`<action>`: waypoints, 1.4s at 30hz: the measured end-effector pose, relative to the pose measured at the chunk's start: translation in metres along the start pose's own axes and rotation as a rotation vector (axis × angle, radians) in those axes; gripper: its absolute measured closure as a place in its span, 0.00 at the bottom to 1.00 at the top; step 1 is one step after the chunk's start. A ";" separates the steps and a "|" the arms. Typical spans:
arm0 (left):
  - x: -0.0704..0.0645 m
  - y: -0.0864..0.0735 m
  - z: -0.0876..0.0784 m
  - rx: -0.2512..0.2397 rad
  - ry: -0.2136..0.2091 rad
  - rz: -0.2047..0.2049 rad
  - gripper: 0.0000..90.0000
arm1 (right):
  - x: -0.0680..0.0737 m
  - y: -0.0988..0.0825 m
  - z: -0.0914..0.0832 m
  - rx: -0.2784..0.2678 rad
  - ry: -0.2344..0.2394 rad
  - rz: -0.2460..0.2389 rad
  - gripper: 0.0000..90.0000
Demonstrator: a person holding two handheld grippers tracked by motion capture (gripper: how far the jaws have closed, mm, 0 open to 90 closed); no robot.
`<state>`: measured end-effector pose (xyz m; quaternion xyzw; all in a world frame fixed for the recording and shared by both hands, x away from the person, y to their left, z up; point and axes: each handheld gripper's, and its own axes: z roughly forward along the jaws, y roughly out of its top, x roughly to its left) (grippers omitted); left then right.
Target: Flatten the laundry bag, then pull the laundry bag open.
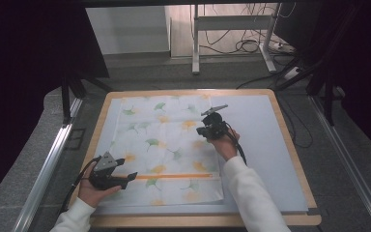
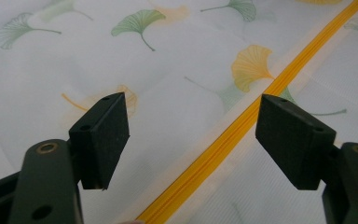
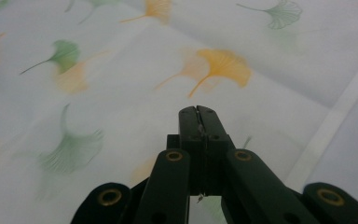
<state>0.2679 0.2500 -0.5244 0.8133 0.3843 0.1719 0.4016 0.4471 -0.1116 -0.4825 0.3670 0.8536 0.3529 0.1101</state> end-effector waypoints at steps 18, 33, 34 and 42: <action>-0.002 -0.001 -0.001 -0.007 0.019 -0.002 0.28 | 0.049 -0.092 -0.082 -0.050 0.174 -0.058 0.99; -0.016 0.019 0.006 -0.034 0.051 0.033 0.28 | 0.073 -0.126 -0.097 -0.007 0.214 -0.104 0.99; -0.018 0.020 0.008 -0.031 0.042 0.037 0.28 | 0.074 -0.127 -0.098 -0.005 0.210 -0.101 0.99; -0.022 0.026 0.008 -0.021 -0.024 0.013 0.29 | 0.073 -0.134 -0.101 0.001 0.182 -0.075 0.99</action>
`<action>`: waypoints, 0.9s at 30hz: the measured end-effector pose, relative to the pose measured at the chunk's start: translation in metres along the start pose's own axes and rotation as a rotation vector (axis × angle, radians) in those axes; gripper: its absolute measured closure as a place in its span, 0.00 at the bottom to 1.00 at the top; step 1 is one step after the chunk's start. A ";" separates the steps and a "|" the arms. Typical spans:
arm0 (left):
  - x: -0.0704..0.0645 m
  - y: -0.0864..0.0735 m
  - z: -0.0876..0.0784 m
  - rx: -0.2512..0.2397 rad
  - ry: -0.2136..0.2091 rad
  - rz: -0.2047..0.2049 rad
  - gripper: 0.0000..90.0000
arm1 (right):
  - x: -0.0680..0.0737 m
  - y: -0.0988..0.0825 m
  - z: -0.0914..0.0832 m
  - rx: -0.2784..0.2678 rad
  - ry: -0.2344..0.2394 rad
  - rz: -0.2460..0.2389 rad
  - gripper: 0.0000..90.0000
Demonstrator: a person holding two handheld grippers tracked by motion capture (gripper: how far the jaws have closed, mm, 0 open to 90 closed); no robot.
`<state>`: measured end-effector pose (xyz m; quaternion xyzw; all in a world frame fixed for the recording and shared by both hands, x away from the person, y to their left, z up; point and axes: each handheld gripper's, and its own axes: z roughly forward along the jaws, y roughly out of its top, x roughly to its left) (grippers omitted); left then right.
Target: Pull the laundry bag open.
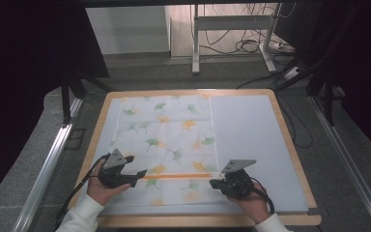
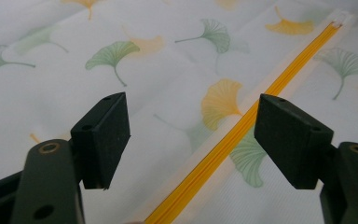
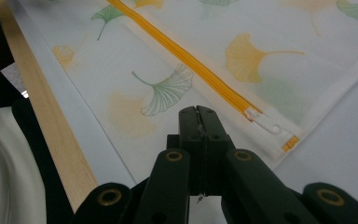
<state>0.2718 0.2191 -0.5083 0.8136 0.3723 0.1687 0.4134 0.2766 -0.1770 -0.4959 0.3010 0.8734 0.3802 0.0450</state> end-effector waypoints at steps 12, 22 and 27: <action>-0.020 0.025 0.022 0.044 -0.104 0.044 0.30 | 0.000 -0.007 0.001 0.012 -0.018 0.022 0.99; -0.036 0.041 0.041 0.051 -0.173 0.072 0.31 | 0.000 -0.013 -0.002 0.011 -0.041 0.039 0.99; -0.046 0.050 0.048 0.052 -0.190 0.090 0.32 | 0.000 -0.015 -0.002 0.020 -0.049 0.048 0.99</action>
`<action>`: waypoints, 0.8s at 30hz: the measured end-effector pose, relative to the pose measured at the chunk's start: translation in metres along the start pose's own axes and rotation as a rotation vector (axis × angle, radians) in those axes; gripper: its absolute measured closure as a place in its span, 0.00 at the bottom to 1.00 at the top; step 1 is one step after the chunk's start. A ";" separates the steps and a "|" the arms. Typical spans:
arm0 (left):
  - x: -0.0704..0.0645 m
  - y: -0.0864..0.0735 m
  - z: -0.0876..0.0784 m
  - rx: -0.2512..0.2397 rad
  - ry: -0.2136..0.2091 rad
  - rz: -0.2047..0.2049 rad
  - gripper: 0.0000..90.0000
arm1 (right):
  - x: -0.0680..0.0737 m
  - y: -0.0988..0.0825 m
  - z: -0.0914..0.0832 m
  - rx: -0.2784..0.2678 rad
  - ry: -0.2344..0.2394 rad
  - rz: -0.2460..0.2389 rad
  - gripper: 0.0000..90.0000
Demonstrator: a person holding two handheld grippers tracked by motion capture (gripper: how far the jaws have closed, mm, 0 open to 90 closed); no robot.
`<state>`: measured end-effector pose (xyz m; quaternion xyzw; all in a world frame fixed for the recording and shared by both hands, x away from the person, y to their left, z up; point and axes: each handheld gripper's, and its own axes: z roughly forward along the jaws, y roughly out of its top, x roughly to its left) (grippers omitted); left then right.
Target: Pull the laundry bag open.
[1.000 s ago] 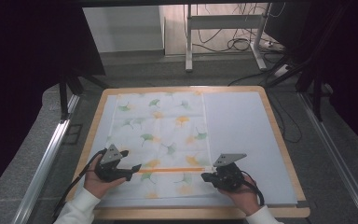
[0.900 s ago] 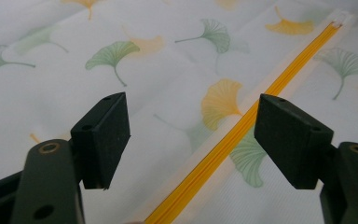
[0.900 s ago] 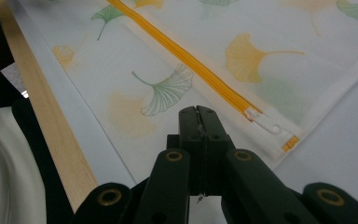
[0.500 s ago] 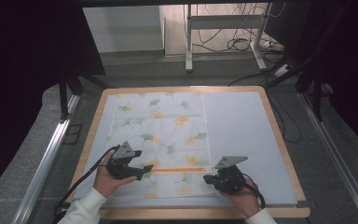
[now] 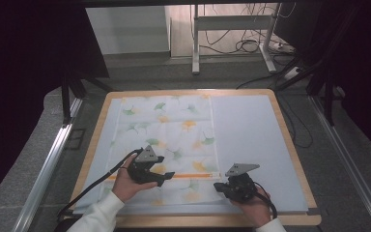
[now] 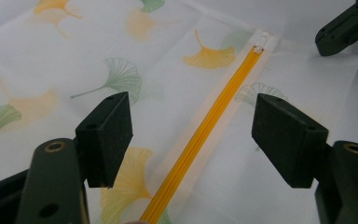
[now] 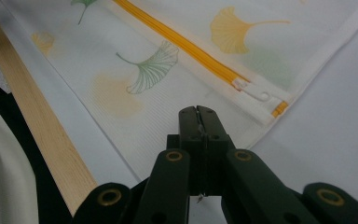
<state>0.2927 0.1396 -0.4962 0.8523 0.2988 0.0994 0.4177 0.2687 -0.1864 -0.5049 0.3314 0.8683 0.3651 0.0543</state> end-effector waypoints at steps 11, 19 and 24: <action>-0.005 0.005 0.011 0.006 -0.006 0.017 0.33 | -0.002 -0.001 0.006 0.026 -0.012 0.008 0.99; -0.007 0.008 0.019 0.001 -0.019 0.016 0.33 | -0.004 -0.001 0.006 0.030 -0.016 0.010 0.99; -0.010 0.008 0.026 0.014 -0.034 0.025 0.34 | -0.003 -0.001 0.006 0.031 -0.023 0.002 0.99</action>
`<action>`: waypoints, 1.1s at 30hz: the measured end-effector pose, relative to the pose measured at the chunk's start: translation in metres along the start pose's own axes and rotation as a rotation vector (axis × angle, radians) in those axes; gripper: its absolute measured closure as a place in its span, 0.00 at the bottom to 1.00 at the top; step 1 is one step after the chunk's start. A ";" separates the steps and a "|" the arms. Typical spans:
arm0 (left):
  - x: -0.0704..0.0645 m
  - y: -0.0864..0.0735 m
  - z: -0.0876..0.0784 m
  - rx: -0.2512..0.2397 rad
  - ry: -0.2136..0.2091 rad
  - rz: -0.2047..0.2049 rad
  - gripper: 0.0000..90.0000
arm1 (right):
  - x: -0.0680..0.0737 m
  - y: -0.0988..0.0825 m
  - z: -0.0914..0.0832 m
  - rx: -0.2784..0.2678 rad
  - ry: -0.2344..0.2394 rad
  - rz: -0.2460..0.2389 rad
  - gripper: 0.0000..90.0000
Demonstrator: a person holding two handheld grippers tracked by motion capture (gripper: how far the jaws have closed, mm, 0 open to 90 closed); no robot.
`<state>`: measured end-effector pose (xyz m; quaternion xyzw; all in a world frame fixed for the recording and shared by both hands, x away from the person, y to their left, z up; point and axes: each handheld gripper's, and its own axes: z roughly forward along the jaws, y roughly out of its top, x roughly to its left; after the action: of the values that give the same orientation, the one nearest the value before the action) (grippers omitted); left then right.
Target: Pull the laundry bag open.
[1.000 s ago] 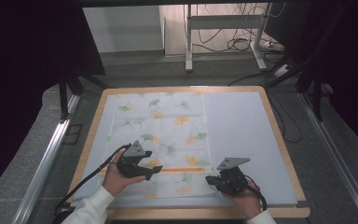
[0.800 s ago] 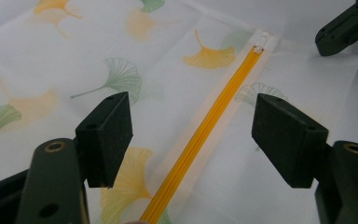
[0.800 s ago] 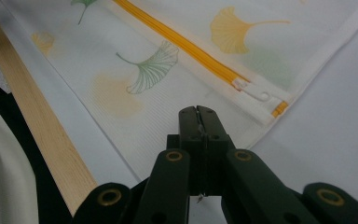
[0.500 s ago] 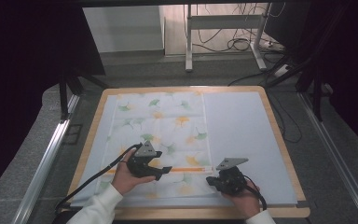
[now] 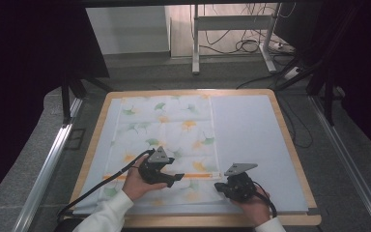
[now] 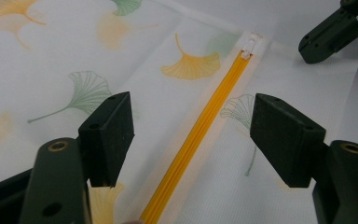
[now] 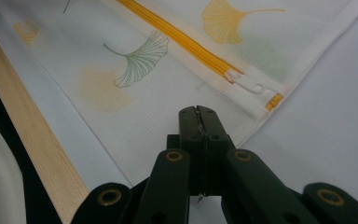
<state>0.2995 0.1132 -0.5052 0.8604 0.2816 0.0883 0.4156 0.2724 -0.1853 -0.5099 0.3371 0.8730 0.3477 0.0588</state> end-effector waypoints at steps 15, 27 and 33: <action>-0.014 0.024 0.017 0.041 -0.035 0.030 0.36 | 0.002 0.000 -0.001 -0.007 0.006 -0.007 0.99; -0.023 0.036 0.043 0.058 -0.048 0.071 0.39 | 0.002 0.000 0.000 -0.001 0.011 -0.005 0.99; -0.027 0.043 0.050 0.064 -0.049 0.083 0.40 | 0.002 -0.001 0.000 -0.001 0.011 -0.001 0.99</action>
<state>0.3135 0.0436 -0.5021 0.8861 0.2379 0.0752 0.3906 0.2705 -0.1843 -0.5101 0.3346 0.8732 0.3501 0.0542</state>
